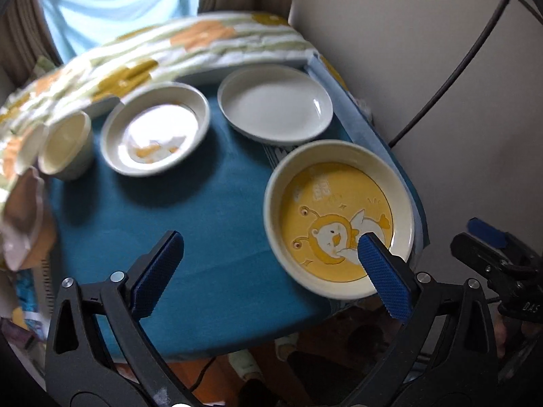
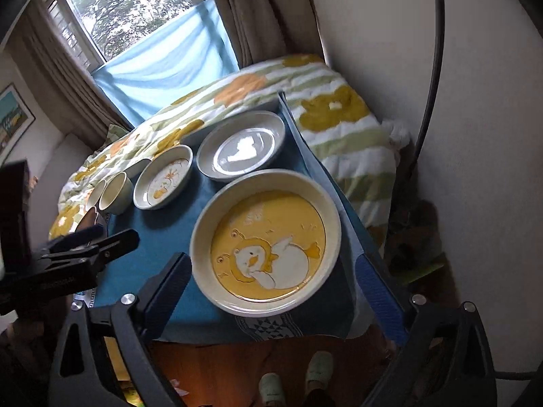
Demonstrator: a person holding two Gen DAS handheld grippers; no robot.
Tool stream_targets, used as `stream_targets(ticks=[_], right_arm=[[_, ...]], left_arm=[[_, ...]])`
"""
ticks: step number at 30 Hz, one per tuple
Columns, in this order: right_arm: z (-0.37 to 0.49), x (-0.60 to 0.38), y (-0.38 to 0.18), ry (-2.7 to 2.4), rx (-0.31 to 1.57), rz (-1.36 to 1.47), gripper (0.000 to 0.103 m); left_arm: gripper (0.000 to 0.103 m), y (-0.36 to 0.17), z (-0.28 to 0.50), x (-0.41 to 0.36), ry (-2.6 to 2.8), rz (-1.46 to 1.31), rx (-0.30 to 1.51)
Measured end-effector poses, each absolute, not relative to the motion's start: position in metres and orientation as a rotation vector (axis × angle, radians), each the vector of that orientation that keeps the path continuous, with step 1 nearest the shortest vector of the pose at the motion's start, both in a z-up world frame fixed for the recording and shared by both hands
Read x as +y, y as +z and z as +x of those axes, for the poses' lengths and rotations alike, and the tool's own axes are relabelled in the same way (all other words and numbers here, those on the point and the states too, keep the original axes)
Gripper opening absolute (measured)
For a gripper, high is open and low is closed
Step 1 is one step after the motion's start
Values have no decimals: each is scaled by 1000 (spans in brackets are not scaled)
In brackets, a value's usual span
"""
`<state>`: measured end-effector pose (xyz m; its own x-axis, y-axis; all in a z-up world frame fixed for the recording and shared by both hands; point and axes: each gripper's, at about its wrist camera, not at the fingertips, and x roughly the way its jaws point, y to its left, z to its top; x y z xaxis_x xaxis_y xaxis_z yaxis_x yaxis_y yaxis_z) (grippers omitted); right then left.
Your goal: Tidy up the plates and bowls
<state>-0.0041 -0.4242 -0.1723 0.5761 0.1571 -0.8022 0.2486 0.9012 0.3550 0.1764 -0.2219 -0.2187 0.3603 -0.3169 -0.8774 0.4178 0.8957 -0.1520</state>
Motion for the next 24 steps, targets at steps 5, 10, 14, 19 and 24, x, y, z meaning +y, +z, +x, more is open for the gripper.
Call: stream_targets(ticks=[5, 10, 14, 19, 24], right_arm=[[20, -446, -213, 1, 1036, 506, 70], [33, -463, -236, 15, 1080, 543, 56], [42, -473, -250, 43, 1097, 575, 45], [52, -477, -258, 73, 1110, 580, 29], [57, -478, -264, 72, 1122, 578, 17]], left_arm=[[88, -261, 197, -249, -496, 109, 1195], [73, -289, 213, -254, -510, 77, 1266], [56, -302, 222, -257, -510, 69, 1305], [44, -310, 226, -258, -507, 65, 1327], [28, -322, 233, -258, -512, 76, 1357]])
